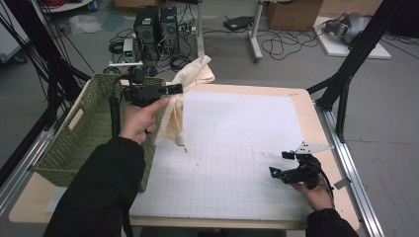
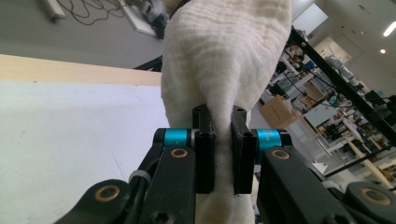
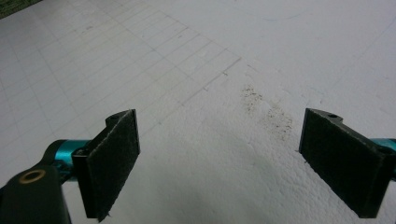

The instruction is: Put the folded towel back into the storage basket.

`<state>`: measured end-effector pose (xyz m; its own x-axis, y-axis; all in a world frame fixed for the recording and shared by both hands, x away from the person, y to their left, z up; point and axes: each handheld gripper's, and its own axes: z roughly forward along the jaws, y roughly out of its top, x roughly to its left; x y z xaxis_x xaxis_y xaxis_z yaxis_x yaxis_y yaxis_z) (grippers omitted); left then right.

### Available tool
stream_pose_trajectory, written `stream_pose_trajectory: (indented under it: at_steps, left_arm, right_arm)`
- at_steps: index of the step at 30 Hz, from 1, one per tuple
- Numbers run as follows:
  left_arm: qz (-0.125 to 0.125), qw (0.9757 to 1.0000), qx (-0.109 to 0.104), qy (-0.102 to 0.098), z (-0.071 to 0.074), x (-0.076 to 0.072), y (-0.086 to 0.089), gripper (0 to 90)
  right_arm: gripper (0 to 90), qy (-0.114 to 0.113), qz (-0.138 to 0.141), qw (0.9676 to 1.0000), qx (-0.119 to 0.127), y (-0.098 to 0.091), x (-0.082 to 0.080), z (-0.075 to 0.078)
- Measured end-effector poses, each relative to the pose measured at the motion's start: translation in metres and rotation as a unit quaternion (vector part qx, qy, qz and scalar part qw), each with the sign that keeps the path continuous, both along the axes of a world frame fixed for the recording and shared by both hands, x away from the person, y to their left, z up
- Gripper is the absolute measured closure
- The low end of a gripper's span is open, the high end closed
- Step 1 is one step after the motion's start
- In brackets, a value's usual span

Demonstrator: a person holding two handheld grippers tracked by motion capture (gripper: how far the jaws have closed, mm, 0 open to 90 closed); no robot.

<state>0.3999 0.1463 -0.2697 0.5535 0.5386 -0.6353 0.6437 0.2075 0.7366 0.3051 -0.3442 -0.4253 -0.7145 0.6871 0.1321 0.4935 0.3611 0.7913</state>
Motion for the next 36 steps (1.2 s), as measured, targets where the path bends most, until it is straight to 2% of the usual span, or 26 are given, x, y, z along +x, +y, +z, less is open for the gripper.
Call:
stream_pose_trajectory:
  at_steps: [6,15,26,36]
  left_arm:
    - [0.002,0.9999,0.012,0.004,-0.001,0.001,0.003,82.5]
    - [0.005,0.9998,0.016,0.008,0.002,0.001,0.015,82.5]
    - [0.033,0.9994,0.0,-0.002,0.019,-0.01,0.06,82.5]
    - [0.058,0.9982,0.013,-0.005,0.026,-0.024,0.094,82.5]
  right_arm:
    - [11.5,0.004,-0.001,1.0,-0.001,0.0,0.0,0.0]
    - [11.5,0.003,0.001,1.0,-0.002,-0.001,0.001,-0.001]
    - [11.5,0.01,0.005,0.9999,-0.009,0.002,0.003,-0.003]
    - [11.5,0.017,0.009,0.9997,-0.017,0.007,0.006,-0.007]
